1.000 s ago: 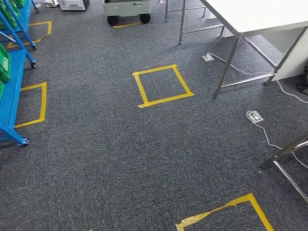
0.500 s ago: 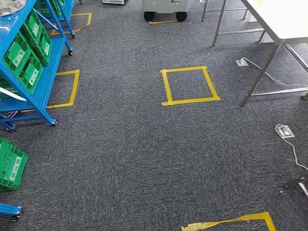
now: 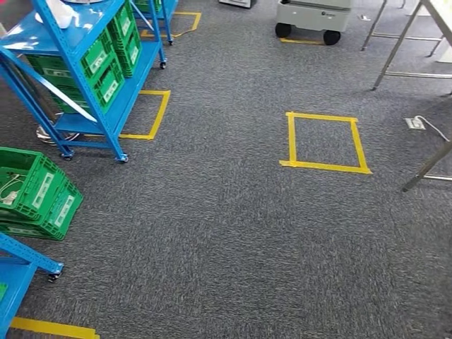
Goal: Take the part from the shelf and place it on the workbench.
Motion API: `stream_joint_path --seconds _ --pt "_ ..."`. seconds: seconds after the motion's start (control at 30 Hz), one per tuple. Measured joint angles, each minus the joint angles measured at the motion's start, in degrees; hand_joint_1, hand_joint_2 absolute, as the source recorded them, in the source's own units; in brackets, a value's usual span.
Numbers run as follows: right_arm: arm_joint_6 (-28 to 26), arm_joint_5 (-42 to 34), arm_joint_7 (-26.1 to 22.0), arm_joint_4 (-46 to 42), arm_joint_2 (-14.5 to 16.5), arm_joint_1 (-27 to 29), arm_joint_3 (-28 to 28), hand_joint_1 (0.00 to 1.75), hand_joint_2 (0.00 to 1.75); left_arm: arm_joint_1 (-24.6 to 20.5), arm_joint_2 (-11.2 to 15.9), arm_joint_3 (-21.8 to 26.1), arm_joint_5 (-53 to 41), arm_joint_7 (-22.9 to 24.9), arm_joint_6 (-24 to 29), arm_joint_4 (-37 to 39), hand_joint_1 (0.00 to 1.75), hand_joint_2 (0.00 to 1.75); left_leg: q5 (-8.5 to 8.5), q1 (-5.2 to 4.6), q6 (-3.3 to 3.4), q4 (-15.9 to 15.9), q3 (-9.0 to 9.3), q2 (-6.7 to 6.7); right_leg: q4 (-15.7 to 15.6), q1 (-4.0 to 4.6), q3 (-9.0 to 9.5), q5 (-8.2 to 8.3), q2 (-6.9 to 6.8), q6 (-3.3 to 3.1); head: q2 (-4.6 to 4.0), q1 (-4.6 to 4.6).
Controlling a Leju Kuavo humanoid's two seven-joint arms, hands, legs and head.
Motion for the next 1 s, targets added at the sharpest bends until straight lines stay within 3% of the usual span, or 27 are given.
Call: stream_joint_path --seconds 0.07,0.13,0.17,0.23,0.3,0.37,0.4,0.43,0.5,0.57,0.6,0.67,0.73,0.8,0.87,0.9,0.93,0.97,1.0 --pt "0.03 0.04 -0.09 0.0 0.0 -0.09 0.05 0.0 0.0 -0.06 0.01 0.0 -0.04 -0.04 -0.19 0.0 0.0 0.0 0.22 0.02 -0.65 0.05 -0.36 -1.28 -4.14 -0.22 1.77 1.12 2.11 -0.29 0.0 -0.04" --pt "0.07 0.11 -0.27 0.0 0.01 -0.2 0.19 0.0 0.0 0.13 0.03 0.0 -0.03 -0.05 -0.43 0.0 0.0 0.0 0.7 0.27 -1.48 -0.17 -0.84 -2.42 -4.52 -0.06 1.99 1.24 1.69 -0.95 0.0 -0.09" --pt "0.08 0.18 -0.37 0.0 0.03 -0.24 0.29 0.0 0.0 0.27 0.07 0.0 -0.03 -0.05 -0.55 0.0 0.0 0.0 0.64 0.33 -1.83 -0.06 -1.07 -2.23 -4.67 -0.03 2.09 1.45 1.04 -1.35 0.0 -0.09" --pt "0.09 0.3 -0.59 0.0 0.08 -0.23 0.45 0.0 0.0 0.28 0.13 0.0 0.01 -0.05 -0.73 0.0 0.0 0.0 -1.41 0.2 -2.34 2.92 -2.6 0.34 -5.12 -0.11 2.14 1.86 -0.51 -2.05 0.0 -0.43" --pt "0.08 0.34 -0.7 0.0 0.09 -0.05 0.51 0.0 0.0 0.05 0.06 0.0 0.08 -0.05 -0.79 0.0 0.0 0.0 -5.32 0.13 -2.74 10.18 -5.97 3.42 -5.27 0.01 2.12 1.92 -2.34 -2.41 0.0 -0.74" --pt "0.07 0.35 -0.69 0.0 0.08 0.09 0.51 0.0 0.0 0.01 0.0 0.0 0.12 -0.05 -0.79 0.0 0.0 0.0 -7.13 0.25 -3.02 15.78 -8.5 4.27 -5.26 0.08 2.08 1.82 -4.2 -2.54 0.0 -0.76" --pt "0.07 0.35 -0.68 0.0 0.08 0.07 0.52 0.0 0.0 0.09 0.01 0.01 0.13 -0.05 -0.79 0.0 0.0 0.0 -6.44 0.31 -3.1 15.7 -8.33 4.44 -5.26 0.07 2.1 1.77 -5.0 -2.56 0.0 -0.76" --pt "0.07 0.34 -0.65 0.0 0.08 0.02 0.53 0.0 0.0 0.16 0.02 0.01 0.12 -0.05 -0.79 0.0 0.0 0.0 -4.88 0.35 -3.13 13.49 -7.08 4.79 -5.25 0.04 2.18 1.71 -5.73 -2.51 0.0 -0.77" --pt "0.07 0.3 -0.56 0.0 0.11 -0.04 0.61 0.0 0.0 0.12 0.05 0.02 0.12 -0.05 -0.79 0.0 0.0 0.0 -1.41 0.27 -3.14 5.66 -2.72 7.08 -5.16 0.18 2.44 1.43 -7.05 -2.14 0.0 -0.82" --pt "0.05 0.24 -0.48 0.0 0.13 -0.03 0.7 0.0 0.0 -0.15 0.05 0.02 0.11 -0.07 -0.79 0.0 0.0 0.0 -0.22 0.06 -2.7 0.49 0.0 8.95 -5.03 0.54 2.51 1.01 -8.22 -1.56 0.0 -0.74" --pt "0.05 0.21 -0.45 0.0 0.13 -0.08 0.74 0.0 0.0 -0.18 0.03 0.01 0.1 -0.08 -0.79 0.0 0.0 0.0 -0.39 -0.07 -2.41 -0.25 0.28 8.95 -5.06 0.71 2.67 0.84 -8.82 -1.26 0.0 -0.67" --pt "0.04 0.2 -0.43 0.0 0.13 -0.35 0.79 0.0 0.0 0.06 0.01 0.02 0.1 -0.11 -0.8 0.0 0.0 0.0 -0.38 -0.01 -1.61 -0.46 0.23 7.69 -5.19 0.62 3.06 0.57 -9.47 -0.73 0.0 -0.53" --pt "0.04 0.2 -0.44 0.0 0.13 -0.54 0.86 0.0 0.0 0.21 0.12 0.05 0.1 -0.11 -0.82 0.0 0.0 0.0 -0.15 0.23 -0.88 -0.65 0.29 6.52 -2.67 0.39 2.18 -1.15 -7.09 -0.2 0.0 -0.36" --pt "0.05 0.19 -0.44 0.0 0.13 -0.43 0.89 0.0 0.0 0.05 0.2 0.08 0.1 -0.11 -0.83 0.0 0.0 0.0 -0.01 0.34 -0.39 -0.68 0.24 5.21 4.72 0.28 -1.29 -4.84 -3.82 0.12 0.0 -0.14" --pt "0.06 0.18 -0.43 0.0 0.13 -0.17 0.89 0.0 0.0 -0.04 0.18 0.09 0.11 -0.11 -0.88 0.0 0.0 0.0 0.04 0.31 -0.22 -0.66 0.19 3.68 11.75 0.28 -4.98 -7.21 -2.86 0.17 0.0 -0.07" --pt "0.06 0.18 -0.42 0.0 0.13 -0.06 0.89 0.0 0.0 0.02 0.17 0.09 0.11 -0.11 -0.9 0.0 0.0 0.0 0.05 0.31 -0.22 -0.64 0.21 2.84 12.41 0.27 -5.62 -6.67 -2.74 0.13 0.0 -0.03" --pt "0.05 0.18 -0.42 0.0 0.13 -0.01 0.89 0.0 0.0 0.08 0.17 0.1 0.11 -0.11 -0.92 0.0 0.0 0.0 0.07 0.34 -0.24 -0.63 0.27 1.97 10.73 0.2 -5.12 -5.05 -2.57 0.08 0.0 -0.04" --pt "0.05 0.18 -0.42 0.0 0.13 0.01 0.89 0.0 0.0 0.11 0.15 0.11 0.12 -0.11 -0.92 0.0 0.0 0.0 0.08 0.39 -0.33 -0.6 0.34 1.07 7.09 0.07 -3.62 -2.68 -1.99 0.03 0.0 -0.04" --pt "0.04 0.18 -0.43 0.0 0.13 0.01 0.89 0.0 0.0 0.1 0.13 0.12 0.12 -0.11 -0.92 0.0 0.0 0.0 0.09 0.43 -0.52 -0.55 0.37 0.21 2.74 -0.16 -1.73 -0.63 -0.58 0.03 0.0 -0.03"
